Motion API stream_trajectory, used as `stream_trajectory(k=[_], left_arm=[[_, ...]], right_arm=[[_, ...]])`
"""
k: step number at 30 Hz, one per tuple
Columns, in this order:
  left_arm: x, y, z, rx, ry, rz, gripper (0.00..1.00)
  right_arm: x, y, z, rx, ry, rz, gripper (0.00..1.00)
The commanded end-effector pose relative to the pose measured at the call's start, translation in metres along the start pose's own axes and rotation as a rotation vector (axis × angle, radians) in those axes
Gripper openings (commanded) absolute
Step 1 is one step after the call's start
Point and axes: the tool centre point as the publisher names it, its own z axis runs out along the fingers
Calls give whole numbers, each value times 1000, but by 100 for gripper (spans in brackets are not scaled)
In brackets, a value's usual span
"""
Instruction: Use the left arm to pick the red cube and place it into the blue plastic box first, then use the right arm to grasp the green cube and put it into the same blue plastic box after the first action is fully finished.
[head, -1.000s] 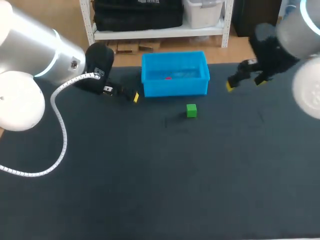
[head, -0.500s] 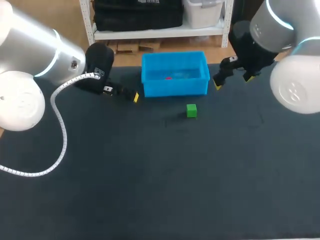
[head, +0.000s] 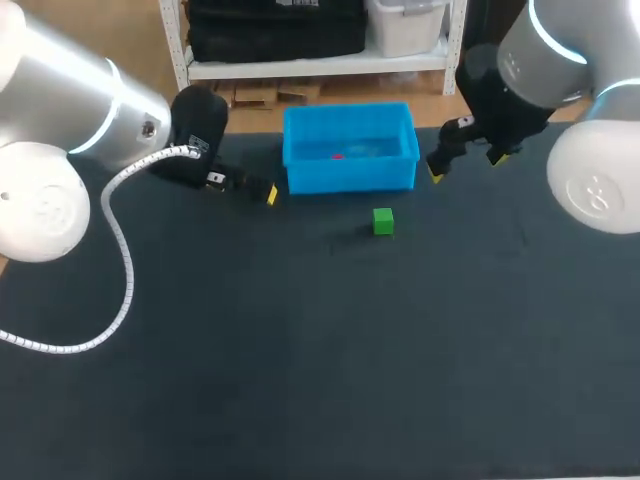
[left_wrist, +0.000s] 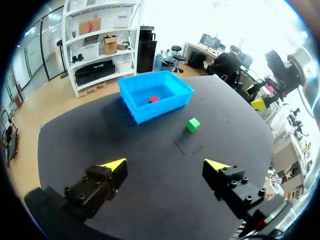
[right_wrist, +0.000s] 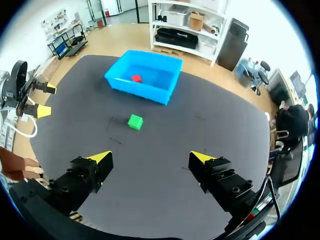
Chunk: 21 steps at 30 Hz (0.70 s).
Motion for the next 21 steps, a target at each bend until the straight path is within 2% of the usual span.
stream_trajectory(k=[1, 11, 13, 21], left_arm=[[-1, 1, 1, 4, 0, 1, 100], [-1, 1, 1, 4, 0, 1, 100], [-1, 1, 1, 4, 0, 1, 100], [-1, 1, 1, 4, 0, 1, 100]], right_arm=[[-11, 16, 16, 42, 65, -4, 100], [-19, 40, 40, 101, 147, 109, 100], [-21, 44, 43, 140, 157, 130, 100], [-33, 54, 55, 156, 133, 212, 100]])
